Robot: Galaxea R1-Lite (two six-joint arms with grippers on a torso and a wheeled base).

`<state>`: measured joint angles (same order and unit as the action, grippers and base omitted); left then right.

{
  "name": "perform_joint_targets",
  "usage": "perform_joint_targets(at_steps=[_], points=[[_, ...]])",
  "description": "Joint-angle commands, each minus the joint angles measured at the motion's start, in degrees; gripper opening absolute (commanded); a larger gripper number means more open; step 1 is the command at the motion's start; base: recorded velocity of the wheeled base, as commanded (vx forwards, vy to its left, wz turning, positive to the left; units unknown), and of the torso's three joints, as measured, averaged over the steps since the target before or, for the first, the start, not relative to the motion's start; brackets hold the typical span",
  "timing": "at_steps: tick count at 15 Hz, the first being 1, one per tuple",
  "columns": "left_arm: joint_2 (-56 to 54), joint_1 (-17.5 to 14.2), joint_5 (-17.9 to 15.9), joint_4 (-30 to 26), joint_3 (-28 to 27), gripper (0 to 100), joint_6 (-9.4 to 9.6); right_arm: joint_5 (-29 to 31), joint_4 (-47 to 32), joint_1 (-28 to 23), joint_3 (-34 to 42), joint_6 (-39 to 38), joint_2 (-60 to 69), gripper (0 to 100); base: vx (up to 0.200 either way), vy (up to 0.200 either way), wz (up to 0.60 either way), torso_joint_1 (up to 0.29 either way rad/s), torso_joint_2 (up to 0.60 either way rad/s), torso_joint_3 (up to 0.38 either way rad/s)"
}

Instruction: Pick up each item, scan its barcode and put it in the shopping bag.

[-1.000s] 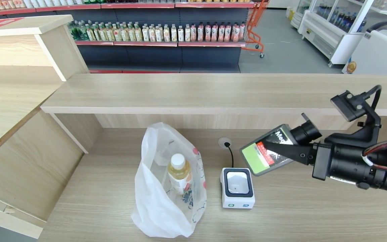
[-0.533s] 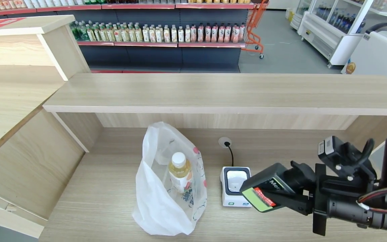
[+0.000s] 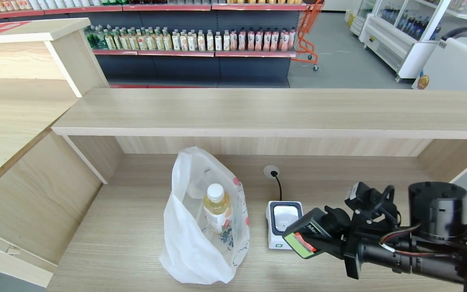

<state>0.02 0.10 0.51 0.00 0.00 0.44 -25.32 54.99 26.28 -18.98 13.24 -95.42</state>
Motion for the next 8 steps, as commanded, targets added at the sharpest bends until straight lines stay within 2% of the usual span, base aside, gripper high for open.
perform_joint_targets(at_steps=[1,3,5,7,8], points=[[0.0,0.0,0.0,0.0,0.0,100,0.00,-0.1,1.3,0.0,-4.0,-5.9,-9.7,0,0.000,0.000,0.00,0.000,0.00,0.000],[0.0,0.0,0.0,0.0,0.0,100,0.00,0.0,0.9,2.6,-7.7,-10.4,-12.2,0,0.000,0.000,0.00,0.000,0.00,0.000],[0.0,-0.1,0.0,0.0,0.0,100,0.00,-0.7,1.5,3.2,-10.6,-11.0,-16.3,0,0.000,0.000,0.00,0.000,0.00,0.000],[0.0,0.0,0.0,0.0,0.0,100,0.00,-5.7,3.1,2.5,-10.6,-11.6,-18.0,0,0.000,0.000,0.00,0.000,0.00,0.000],[0.0,0.0,0.0,0.0,0.0,100,0.00,-5.7,3.1,2.4,-10.1,-12.5,-17.8,0,0.000,0.000,0.00,0.000,0.00,0.000]])
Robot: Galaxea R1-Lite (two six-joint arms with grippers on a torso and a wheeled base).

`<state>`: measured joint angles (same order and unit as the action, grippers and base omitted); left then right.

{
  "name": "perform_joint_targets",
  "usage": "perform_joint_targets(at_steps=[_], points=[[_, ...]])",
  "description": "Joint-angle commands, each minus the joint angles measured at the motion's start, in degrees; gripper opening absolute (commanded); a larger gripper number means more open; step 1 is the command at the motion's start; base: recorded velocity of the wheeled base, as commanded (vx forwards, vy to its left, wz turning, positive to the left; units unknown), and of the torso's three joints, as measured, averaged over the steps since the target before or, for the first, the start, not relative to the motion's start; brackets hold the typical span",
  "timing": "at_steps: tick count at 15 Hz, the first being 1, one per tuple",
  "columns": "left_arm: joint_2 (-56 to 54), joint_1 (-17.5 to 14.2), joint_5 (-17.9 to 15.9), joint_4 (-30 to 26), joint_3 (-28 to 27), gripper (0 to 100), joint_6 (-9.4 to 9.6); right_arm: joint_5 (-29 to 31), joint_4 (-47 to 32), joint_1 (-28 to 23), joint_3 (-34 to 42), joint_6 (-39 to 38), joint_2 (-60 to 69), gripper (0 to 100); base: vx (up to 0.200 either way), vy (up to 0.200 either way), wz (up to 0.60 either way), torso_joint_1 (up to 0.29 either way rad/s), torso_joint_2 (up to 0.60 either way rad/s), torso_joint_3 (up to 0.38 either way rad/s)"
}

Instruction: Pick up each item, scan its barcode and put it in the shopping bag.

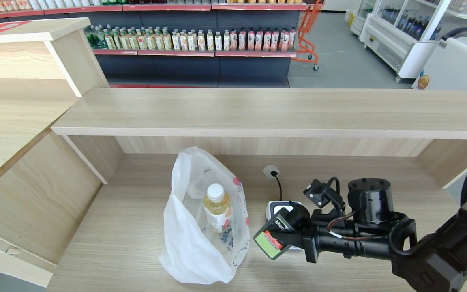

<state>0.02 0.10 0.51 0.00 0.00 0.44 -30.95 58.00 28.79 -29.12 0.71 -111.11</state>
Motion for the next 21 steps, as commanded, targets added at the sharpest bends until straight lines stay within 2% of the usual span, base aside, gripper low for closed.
perform_joint_targets(at_steps=[1,5,6,8,11,14,18,20,21], points=[[0.0,0.0,0.0,0.0,0.0,100,0.00,-0.1,0.1,-0.1,0.6,-1.8,-1.8,0,0.000,0.000,0.00,0.000,0.00,0.000],[0.0,0.0,0.0,0.0,0.0,100,0.00,0.1,0.1,-0.1,2.1,-3.9,0.4,0,0.000,0.000,0.00,0.000,0.00,0.000],[0.0,0.0,0.0,0.0,0.0,100,0.00,1.9,0.1,-0.2,2.5,-3.1,0.9,0,0.000,0.000,0.00,0.000,0.00,0.000],[0.0,0.0,0.0,0.0,0.0,100,0.00,10.6,1.1,-0.9,3.2,0.7,1.9,0,0.000,0.000,0.00,0.000,0.00,0.000],[0.0,0.0,0.0,0.0,0.0,100,0.00,13.1,1.9,-5.2,3.9,1.9,5.9,0,0.000,0.000,0.00,0.000,0.00,0.000],[0.0,0.0,0.0,0.0,0.0,100,0.00,13.0,1.9,-5.7,-4.4,-0.8,1.2,0,0.000,0.000,0.00,0.000,0.00,0.000],[0.0,0.0,0.0,0.0,0.0,100,0.00,12.0,3.0,-1.9,-15.6,-2.8,-8.8,0,0.000,0.000,0.00,0.000,0.00,0.000],[0.0,0.0,0.0,0.0,0.0,100,0.00,4.8,6.5,-2.7,-19.1,-4.1,-13.0,0,0.000,0.000,0.00,0.000,0.00,0.000],[0.0,0.0,0.0,0.0,0.0,100,0.00,4.4,5.9,-3.3,-22.4,-4.5,-15.1,0,0.000,0.000,0.00,0.000,0.00,0.000]])
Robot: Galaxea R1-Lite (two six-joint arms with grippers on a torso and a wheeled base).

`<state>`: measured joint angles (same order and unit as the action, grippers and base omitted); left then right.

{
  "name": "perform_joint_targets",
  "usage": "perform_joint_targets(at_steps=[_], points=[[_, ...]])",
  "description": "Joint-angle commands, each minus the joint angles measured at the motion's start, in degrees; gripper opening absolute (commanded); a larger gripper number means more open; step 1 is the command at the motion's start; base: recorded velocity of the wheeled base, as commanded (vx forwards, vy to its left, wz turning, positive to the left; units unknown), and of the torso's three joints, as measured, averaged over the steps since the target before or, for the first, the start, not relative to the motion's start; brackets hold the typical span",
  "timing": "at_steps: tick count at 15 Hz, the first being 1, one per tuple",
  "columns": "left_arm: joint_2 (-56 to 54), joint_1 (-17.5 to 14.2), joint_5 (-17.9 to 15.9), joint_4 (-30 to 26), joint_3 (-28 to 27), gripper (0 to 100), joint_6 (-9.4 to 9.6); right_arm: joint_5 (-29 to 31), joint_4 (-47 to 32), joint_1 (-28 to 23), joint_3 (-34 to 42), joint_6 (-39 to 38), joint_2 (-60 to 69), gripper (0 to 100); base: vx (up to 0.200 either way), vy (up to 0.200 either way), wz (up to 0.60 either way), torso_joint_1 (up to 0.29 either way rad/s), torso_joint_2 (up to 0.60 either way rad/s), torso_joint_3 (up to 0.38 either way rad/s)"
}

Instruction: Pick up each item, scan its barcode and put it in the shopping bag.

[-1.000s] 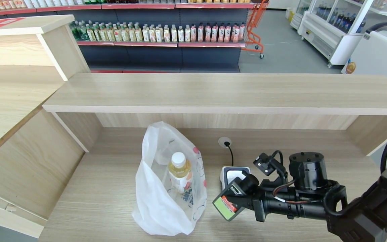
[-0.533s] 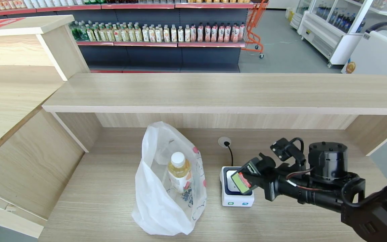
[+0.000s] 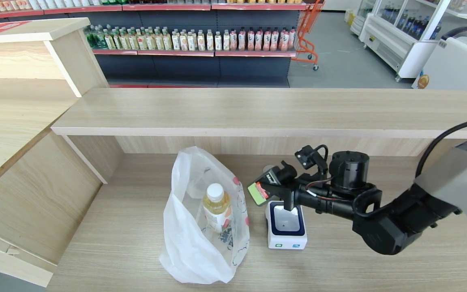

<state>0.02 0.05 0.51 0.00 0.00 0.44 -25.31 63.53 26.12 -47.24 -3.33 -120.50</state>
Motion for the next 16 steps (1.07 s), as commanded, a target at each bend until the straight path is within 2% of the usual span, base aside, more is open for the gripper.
perform_joint_targets(at_steps=[1,5,10,12,16], points=[[0.0,0.0,0.0,0.0,0.0,100,0.00,-1.3,-0.2,-0.8,-6.0,-1.6,-7.5,0,0.000,0.000,0.00,0.000,0.00,0.000],[0.0,0.0,0.0,0.0,0.0,100,0.00,-1.6,-3.0,-0.2,-16.5,-3.0,-14.6,0,0.000,0.000,0.00,0.000,0.00,0.000],[0.0,0.0,0.0,0.0,0.0,100,0.00,-1.9,-7.4,1.7,-24.7,-5.0,-17.4,0,0.000,0.000,0.00,0.000,0.00,0.000],[0.0,0.0,0.0,0.0,0.0,100,0.00,-4.1,-9.0,2.4,-28.5,-7.3,-17.9,0,0.000,0.000,0.00,0.000,0.00,0.000],[0.0,0.0,0.0,0.0,0.0,100,0.00,-5.2,-10.4,3.7,-30.5,-8.8,-17.7,0,0.000,0.000,0.00,0.000,0.00,0.000]])
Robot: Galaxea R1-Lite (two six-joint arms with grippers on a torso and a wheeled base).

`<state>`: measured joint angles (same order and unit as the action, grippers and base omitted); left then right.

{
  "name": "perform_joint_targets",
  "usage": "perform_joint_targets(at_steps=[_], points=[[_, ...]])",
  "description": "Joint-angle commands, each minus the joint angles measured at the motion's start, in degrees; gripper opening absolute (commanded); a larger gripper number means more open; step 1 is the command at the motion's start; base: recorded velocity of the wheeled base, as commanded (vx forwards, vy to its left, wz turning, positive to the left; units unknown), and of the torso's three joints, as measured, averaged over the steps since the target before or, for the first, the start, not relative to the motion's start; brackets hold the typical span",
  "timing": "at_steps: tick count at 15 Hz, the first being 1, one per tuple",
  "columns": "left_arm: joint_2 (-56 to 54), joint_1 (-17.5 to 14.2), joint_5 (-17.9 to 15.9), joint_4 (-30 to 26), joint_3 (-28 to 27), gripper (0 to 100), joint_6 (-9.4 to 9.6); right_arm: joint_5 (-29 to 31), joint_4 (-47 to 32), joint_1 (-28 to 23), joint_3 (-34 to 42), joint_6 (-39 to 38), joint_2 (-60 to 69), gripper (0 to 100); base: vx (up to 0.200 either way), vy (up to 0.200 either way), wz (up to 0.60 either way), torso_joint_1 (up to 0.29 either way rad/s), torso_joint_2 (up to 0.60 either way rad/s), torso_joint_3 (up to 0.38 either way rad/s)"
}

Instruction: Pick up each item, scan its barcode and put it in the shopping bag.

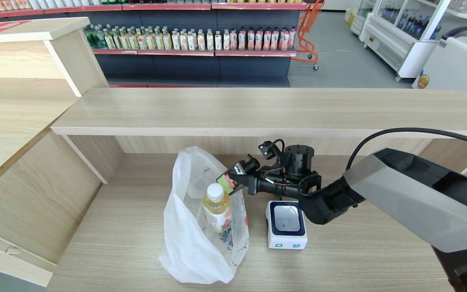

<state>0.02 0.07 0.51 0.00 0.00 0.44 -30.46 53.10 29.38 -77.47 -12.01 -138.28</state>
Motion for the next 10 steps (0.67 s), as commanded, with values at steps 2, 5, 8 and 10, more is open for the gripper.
perform_joint_targets(at_steps=[2,5,8,10], points=[[0.0,0.0,0.0,0.0,0.0,100,0.00,0.1,-0.9,0.8,-0.2,0.8,-1.4,0,0.000,0.000,0.00,0.000,0.00,0.000],[0.0,0.0,0.0,0.0,0.0,100,0.00,0.5,-1.1,0.7,0.1,8.7,-5.2,0,0.000,0.000,0.00,0.000,0.00,0.000],[0.0,0.0,0.0,0.0,0.0,100,0.00,0.5,-1.1,0.9,-1.5,10.0,-6.5,0,0.000,0.000,0.00,0.000,0.00,0.000],[0.0,0.0,0.0,0.0,0.0,100,0.00,0.4,-1.2,1.2,-2.4,9.7,-6.2,100,0.000,0.000,0.00,0.000,0.00,0.000]])
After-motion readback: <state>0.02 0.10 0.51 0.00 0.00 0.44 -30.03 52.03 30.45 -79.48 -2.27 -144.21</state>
